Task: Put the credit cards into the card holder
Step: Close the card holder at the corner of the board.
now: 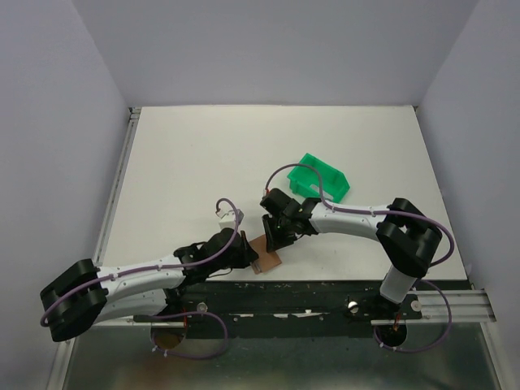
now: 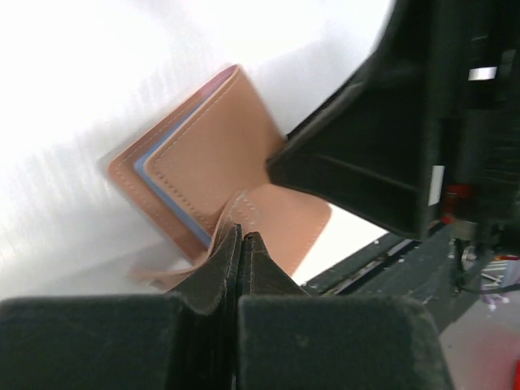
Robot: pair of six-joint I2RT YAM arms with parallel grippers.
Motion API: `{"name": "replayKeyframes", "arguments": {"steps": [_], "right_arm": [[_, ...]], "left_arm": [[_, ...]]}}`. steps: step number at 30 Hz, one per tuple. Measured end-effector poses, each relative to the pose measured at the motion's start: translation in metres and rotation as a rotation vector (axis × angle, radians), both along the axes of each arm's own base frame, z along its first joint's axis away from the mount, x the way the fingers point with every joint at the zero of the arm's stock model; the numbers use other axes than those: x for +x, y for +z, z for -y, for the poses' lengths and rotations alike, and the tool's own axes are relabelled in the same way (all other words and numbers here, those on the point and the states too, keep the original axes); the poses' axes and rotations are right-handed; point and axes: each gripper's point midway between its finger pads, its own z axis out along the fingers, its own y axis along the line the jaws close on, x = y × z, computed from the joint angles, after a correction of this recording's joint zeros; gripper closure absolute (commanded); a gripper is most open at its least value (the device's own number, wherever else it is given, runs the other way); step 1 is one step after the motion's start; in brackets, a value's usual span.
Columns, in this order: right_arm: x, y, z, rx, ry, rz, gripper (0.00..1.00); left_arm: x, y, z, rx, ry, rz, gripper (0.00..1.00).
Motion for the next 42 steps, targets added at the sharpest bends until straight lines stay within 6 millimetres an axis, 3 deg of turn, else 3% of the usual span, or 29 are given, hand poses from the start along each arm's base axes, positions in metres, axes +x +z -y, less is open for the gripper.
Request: {"name": "replayKeyframes", "arguments": {"steps": [3,9,14,18,32,42], "right_arm": [[0.0,0.0,0.0,0.001,0.0,0.001,0.63],[-0.003,0.008,0.004,0.025,0.0,0.018,0.58],[-0.001,0.037,0.004,0.092,-0.004,0.073,0.46],[0.003,0.054,0.003,0.136,0.002,0.112,0.44],[0.001,0.017,0.026,0.235,-0.016,-0.008,0.43],[-0.005,0.025,-0.006,0.428,0.065,-0.073,0.43]], "left_arm": [[-0.002,-0.017,-0.003,0.052,0.004,-0.036,1.0],[-0.001,-0.02,-0.004,0.041,0.03,-0.05,1.0],[-0.002,-0.022,-0.008,0.03,0.05,-0.053,1.0],[-0.003,-0.024,-0.011,0.025,0.062,-0.058,1.0],[-0.006,-0.033,-0.021,0.024,0.087,-0.069,1.0],[-0.006,-0.034,-0.021,0.021,0.095,-0.072,1.0]]}}
